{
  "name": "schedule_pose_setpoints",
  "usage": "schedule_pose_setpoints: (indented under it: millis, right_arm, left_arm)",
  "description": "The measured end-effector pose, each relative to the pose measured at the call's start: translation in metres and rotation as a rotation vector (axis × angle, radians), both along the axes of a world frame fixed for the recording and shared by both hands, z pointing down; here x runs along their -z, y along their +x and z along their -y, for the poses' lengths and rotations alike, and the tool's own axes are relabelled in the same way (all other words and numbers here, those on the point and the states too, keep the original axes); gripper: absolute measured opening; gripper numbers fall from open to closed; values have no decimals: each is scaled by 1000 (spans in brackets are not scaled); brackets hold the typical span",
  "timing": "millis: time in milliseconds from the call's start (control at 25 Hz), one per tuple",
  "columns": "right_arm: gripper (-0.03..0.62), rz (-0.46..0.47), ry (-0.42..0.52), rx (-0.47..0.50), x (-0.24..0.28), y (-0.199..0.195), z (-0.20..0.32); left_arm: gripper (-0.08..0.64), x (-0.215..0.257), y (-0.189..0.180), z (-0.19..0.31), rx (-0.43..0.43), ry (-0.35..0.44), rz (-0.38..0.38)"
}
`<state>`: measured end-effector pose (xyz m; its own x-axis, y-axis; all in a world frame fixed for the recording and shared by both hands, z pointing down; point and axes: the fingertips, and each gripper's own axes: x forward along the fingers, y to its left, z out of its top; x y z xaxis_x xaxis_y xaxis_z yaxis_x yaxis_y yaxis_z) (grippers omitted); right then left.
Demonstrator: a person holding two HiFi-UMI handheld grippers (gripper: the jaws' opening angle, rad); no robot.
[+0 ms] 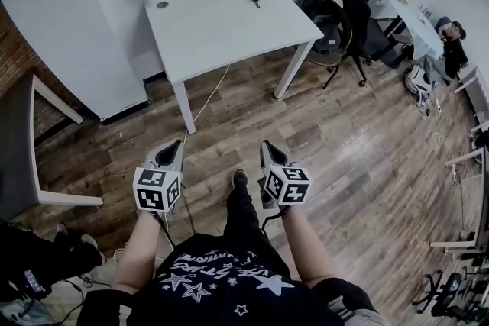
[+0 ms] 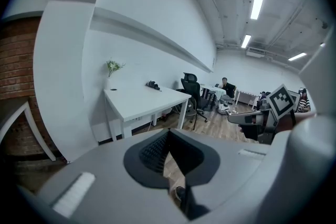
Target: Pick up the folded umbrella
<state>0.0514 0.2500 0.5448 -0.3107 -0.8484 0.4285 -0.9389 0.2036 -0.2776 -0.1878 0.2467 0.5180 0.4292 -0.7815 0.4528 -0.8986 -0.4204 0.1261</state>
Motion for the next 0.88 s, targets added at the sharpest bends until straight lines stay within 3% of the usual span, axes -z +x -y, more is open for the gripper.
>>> schedule_pose_setpoints:
  millis: [480, 720, 880]
  right_arm:
    - [17, 6, 38, 79, 29, 61, 202]
    - [17, 23, 42, 59, 28, 103, 272]
    - [17, 30, 37, 63, 27, 117, 309]
  left_arm:
    - [3, 24, 64, 177, 69, 12, -10]
    - [3, 30, 101, 242, 37, 42, 41]
    - [3, 30, 110, 279, 62, 42, 22]
